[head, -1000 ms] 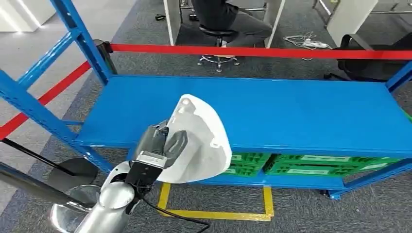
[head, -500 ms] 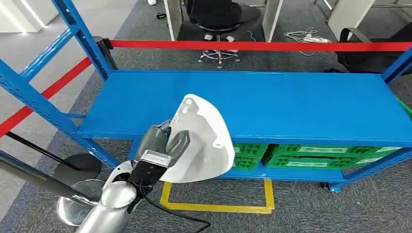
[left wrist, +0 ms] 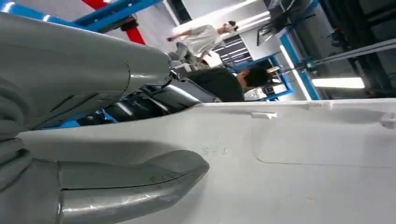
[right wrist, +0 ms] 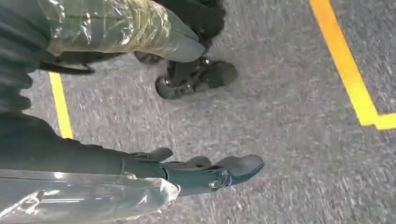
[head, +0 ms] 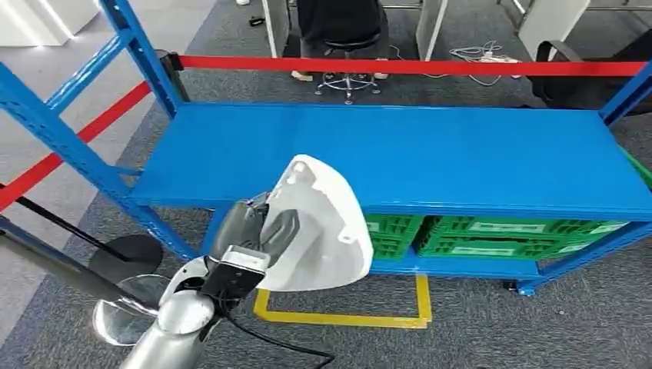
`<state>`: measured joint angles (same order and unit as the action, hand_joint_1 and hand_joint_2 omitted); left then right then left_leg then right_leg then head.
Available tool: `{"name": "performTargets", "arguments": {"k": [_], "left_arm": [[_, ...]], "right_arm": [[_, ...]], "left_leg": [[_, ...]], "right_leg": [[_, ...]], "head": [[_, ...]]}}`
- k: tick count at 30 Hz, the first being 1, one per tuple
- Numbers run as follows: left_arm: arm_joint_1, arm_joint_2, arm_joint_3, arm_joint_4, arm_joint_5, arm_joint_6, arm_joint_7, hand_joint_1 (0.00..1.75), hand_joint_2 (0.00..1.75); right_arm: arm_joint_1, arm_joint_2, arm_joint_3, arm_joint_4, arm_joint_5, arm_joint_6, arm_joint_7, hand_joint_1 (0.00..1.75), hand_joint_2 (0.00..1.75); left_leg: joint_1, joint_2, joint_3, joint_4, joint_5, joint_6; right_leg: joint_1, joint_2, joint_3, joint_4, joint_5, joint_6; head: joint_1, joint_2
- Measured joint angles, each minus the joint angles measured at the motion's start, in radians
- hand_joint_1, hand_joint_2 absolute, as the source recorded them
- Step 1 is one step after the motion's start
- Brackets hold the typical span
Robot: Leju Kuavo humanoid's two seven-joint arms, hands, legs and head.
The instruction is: Take the parts from the cabinet and place them on the table.
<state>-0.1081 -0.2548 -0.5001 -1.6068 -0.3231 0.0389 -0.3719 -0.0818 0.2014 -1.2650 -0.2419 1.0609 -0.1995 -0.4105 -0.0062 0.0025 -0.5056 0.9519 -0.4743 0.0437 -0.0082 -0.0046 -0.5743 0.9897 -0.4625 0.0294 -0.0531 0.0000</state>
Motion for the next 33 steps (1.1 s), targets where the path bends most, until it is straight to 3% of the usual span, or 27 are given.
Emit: {"name": "performTargets", "arguments": {"k": [1, 2, 4, 5, 6, 7, 9, 10, 11, 14, 15, 16, 18, 19, 20, 21, 22, 24, 25, 26, 27, 30, 31, 33], "left_arm": [[0.000, 0.000, -0.005, 0.000, -0.001, 0.000, 0.000, 1.75, 1.75], [0.000, 0.000, -0.009, -0.003, -0.001, 0.000, 0.000, 1.75, 1.75], [0.006, 0.003, -0.012, -0.003, -0.002, 0.000, 0.000, 1.75, 1.75], [0.009, 0.003, -0.013, -0.003, -0.002, 0.000, 0.000, 1.75, 1.75], [0.012, 0.003, -0.014, -0.003, -0.002, 0.000, 0.000, 1.75, 1.75], [0.013, 0.004, -0.015, -0.003, -0.002, 0.000, 0.000, 1.75, 1.75], [0.016, 0.005, -0.019, -0.003, -0.002, 0.000, 0.000, 1.75, 1.75], [0.016, 0.005, -0.020, -0.005, -0.002, 0.000, 0.000, 1.75, 1.75], [0.015, 0.005, -0.020, -0.008, -0.002, 0.000, 0.000, 1.75, 1.75], [0.017, 0.007, -0.023, -0.011, -0.003, 0.000, 0.000, 1.75, 1.75], [0.018, 0.008, -0.024, -0.011, -0.003, 0.002, 0.000, 1.75, 1.75], [0.018, 0.008, -0.025, -0.012, -0.003, 0.004, 0.000, 1.75, 1.75], [0.019, 0.009, -0.026, -0.012, -0.003, 0.005, -0.001, 1.75, 1.75], [0.020, 0.010, -0.027, -0.012, -0.003, 0.006, -0.002, 1.75, 1.75], [0.022, 0.011, -0.027, -0.012, -0.003, 0.007, -0.003, 1.75, 1.75], [0.026, 0.013, -0.027, -0.012, -0.003, 0.009, -0.005, 1.75, 1.75], [0.028, 0.013, -0.027, -0.012, -0.003, 0.009, -0.006, 1.75, 1.75], [0.028, 0.013, -0.028, -0.012, -0.003, 0.010, -0.009, 1.75, 1.75], [0.028, 0.013, -0.029, -0.014, -0.003, 0.010, -0.009, 1.75, 1.75], [0.028, 0.012, -0.030, -0.019, -0.004, 0.011, -0.010, 1.75, 1.75], [0.027, 0.011, -0.032, -0.022, -0.004, 0.012, -0.011, 1.75, 1.75], [0.031, 0.011, -0.034, -0.022, -0.004, 0.012, -0.012, 1.75, 1.75], [0.031, 0.011, -0.034, -0.022, -0.004, 0.012, -0.012, 1.75, 1.75], [0.032, 0.010, -0.036, -0.022, -0.003, 0.012, -0.012, 1.75, 1.75]], "right_arm": [[0.001, 0.000, 0.000, 0.000, 0.000, 0.000, 0.000, 0.00, 1.75], [0.000, 0.000, 0.000, 0.000, -0.002, -0.001, 0.000, 0.00, 1.75], [0.000, 0.000, 0.000, 0.000, -0.002, -0.001, 0.000, 0.00, 1.75], [0.001, 0.000, 0.000, 0.000, -0.002, -0.001, -0.001, 0.00, 1.75], [0.001, 0.000, 0.000, 0.000, -0.002, -0.001, -0.001, 0.00, 1.75], [0.002, 0.000, 0.000, 0.000, -0.002, -0.001, -0.002, 0.00, 1.75], [0.000, -0.001, -0.001, 0.000, -0.002, -0.001, -0.003, 0.00, 1.75], [-0.003, 0.000, -0.001, 0.000, -0.002, -0.001, -0.003, 0.00, 1.75], [-0.004, 0.000, 0.000, 0.000, -0.002, 0.000, -0.003, 0.00, 1.75], [-0.002, 0.000, -0.001, 0.000, -0.002, 0.000, -0.003, 0.00, 1.75], [0.001, 0.002, -0.001, 0.000, -0.003, 0.000, -0.003, 0.00, 1.75], [-0.002, 0.001, -0.001, 0.000, -0.003, 0.000, -0.004, 0.00, 1.75], [-0.002, 0.001, -0.001, 0.000, -0.003, 0.000, -0.005, 0.00, 1.75], [-0.002, 0.001, -0.001, 0.000, -0.003, 0.000, -0.005, 0.00, 1.75], [-0.002, 0.001, -0.001, 0.000, -0.004, 0.000, -0.005, 0.00, 1.75], [-0.002, 0.001, -0.001, 0.000, -0.004, 0.000, -0.005, 0.00, 1.75], [-0.002, 0.001, -0.001, 0.000, -0.005, 0.000, -0.005, 0.00, 1.75], [-0.003, 0.001, -0.001, 0.000, -0.006, 0.000, -0.006, 0.00, 1.75], [-0.003, 0.002, -0.001, 0.000, -0.007, 0.000, -0.008, 0.00, 1.75], [-0.003, 0.005, -0.002, 0.000, -0.008, 0.000, -0.010, 0.00, 1.75], [-0.003, 0.005, -0.002, 0.000, -0.010, 0.001, -0.014, 0.00, 1.75], [-0.002, 0.005, -0.003, 0.000, -0.017, 0.002, -0.023, 0.00, 1.75], [-0.002, 0.003, -0.004, 0.000, -0.018, 0.001, -0.024, 0.00, 1.75], [-0.002, 0.003, -0.004, 0.000, -0.019, 0.002, -0.024, 0.00, 1.75]], "left_leg": [[-0.001, 0.001, -0.007, 0.000, 0.008, 0.003], [-0.001, 0.002, -0.016, 0.001, 0.011, 0.007], [-0.003, 0.003, -0.034, 0.003, 0.025, 0.008], [-0.003, 0.003, -0.044, 0.005, 0.031, 0.007], [-0.003, 0.004, -0.053, 0.006, 0.038, 0.005], [-0.002, 0.004, -0.061, 0.007, 0.044, 0.002], [0.002, 0.003, -0.073, 0.012, 0.053, -0.007], [0.000, 0.002, -0.079, 0.016, 0.057, -0.014], [-0.003, 0.003, -0.089, 0.019, 0.061, -0.019], [-0.006, 0.002, -0.100, 0.023, 0.085, -0.029], [-0.006, -0.001, -0.106, 0.025, 0.082, -0.032], [-0.004, -0.002, -0.117, 0.044, 0.041, -0.042], [0.002, -0.002, -0.150, 0.170, -0.077, -0.053], [0.003, -0.002, -0.168, 0.249, -0.122, -0.055], [0.003, -0.002, -0.179, 0.317, -0.148, -0.055], [0.003, -0.002, -0.173, 0.339, -0.142, -0.053], [0.003, -0.002, -0.150, 0.324, -0.117, -0.048], [-0.001, -0.002, -0.058, 0.191, -0.045, -0.026], [-0.008, -0.004, 0.000, 0.107, -0.031, -0.008], [-0.018, -0.002, 0.045, 0.037, -0.052, 0.009], [-0.014, -0.001, 0.058, 0.005, -0.055, 0.005], [-0.021, -0.003, 0.045, -0.002, -0.034, 0.006], [-0.007, 0.004, 0.039, -0.021, -0.013, 0.004], [-0.007, 0.005, 0.005, -0.019, 0.013, 0.011]], "right_leg": [[0.000, 0.002, -0.015, 0.021, -0.032, 0.005], [-0.001, 0.003, -0.035, 0.078, -0.082, 0.007], [-0.004, 0.003, -0.089, 0.246, -0.172, 0.016], [-0.004, 0.003, -0.102, 0.295, -0.186, 0.019], [-0.006, 0.003, -0.093, 0.299, -0.172, 0.023], [-0.008, 0.003, -0.064, 0.261, -0.140, 0.025], [-0.013, 0.002, 0.044, 0.092, -0.063, 0.030], [-0.017, 0.003, 0.092, 0.005, -0.065, 0.037], [-0.010, 0.010, 0.117, -0.025, -0.067, 0.034], [-0.011, 0.013, 0.099, -0.019, -0.065, 0.022], [-0.018, 0.009, 0.082, -0.022, -0.054, 0.007], [-0.017, 0.007, 0.080, -0.020, -0.047, -0.005], [-0.013, 0.004, 0.058, -0.019, -0.032, -0.023], [-0.011, 0.002, 0.048, -0.015, -0.025, -0.026], [-0.008, 0.001, 0.035, -0.011, -0.018, -0.028], [-0.005, 0.000, 0.023, -0.009, -0.011, -0.029], [-0.002, 0.000, 0.010, -0.005, -0.004, -0.030], [0.007, 0.001, -0.010, -0.002, 0.010, -0.031], [0.007, 0.002, -0.015, -0.002, 0.016, -0.031], [0.014, 0.002, -0.020, -0.001, 0.022, -0.026], [0.012, 0.000, -0.021, 0.000, 0.031, -0.018], [0.006, -0.002, -0.031, -0.007, 0.056, -0.003], [0.006, 0.000, -0.041, -0.008, 0.048, 0.001], [0.003, 0.003, -0.076, 0.081, -0.074, 0.012]], "head": [[0.002, 0.000], [0.009, 0.000], [0.008, 0.000], [0.010, 0.000], [0.010, 0.000], [0.010, 0.000], [0.010, 0.000], [0.011, 0.000], [0.014, 0.000], [0.013, 0.000], [0.015, 0.000], [0.011, 0.000], [0.005, 0.000], [0.007, 0.000], [0.006, 0.000], [0.006, 0.000], [0.005, 0.000], [0.005, 0.000], [0.006, 0.000], [0.008, 0.000], [0.007, 0.000], [0.007, 0.000], [0.004, 0.000], [0.014, 0.000]]}}
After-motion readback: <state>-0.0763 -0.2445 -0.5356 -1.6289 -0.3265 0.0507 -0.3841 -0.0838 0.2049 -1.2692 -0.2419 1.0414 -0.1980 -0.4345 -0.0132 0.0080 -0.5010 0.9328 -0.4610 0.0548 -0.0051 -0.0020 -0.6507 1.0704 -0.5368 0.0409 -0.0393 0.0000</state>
